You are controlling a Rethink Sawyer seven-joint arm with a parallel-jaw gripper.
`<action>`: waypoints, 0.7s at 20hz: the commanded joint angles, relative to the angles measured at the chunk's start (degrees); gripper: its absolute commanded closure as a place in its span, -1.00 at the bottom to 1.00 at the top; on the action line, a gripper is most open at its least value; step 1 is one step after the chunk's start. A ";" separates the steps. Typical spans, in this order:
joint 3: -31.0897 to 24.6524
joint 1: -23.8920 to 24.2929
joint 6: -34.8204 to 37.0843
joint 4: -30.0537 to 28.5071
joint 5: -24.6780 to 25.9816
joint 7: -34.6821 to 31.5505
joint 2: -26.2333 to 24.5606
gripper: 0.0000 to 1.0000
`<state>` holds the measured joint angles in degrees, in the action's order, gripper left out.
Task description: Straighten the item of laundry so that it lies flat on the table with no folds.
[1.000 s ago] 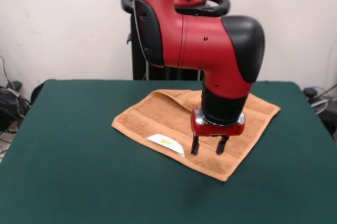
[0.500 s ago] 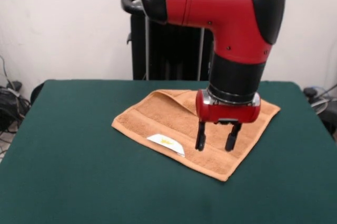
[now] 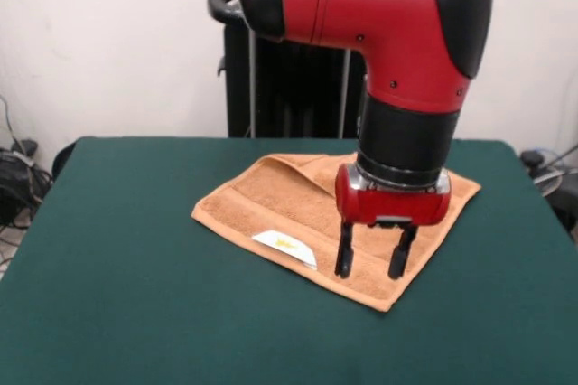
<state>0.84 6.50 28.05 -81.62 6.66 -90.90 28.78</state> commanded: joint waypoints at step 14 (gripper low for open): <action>2.05 -5.39 -18.05 2.50 -6.83 -16.01 -18.89 -1.00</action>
<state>2.69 2.70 10.01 -79.98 3.67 -90.91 16.60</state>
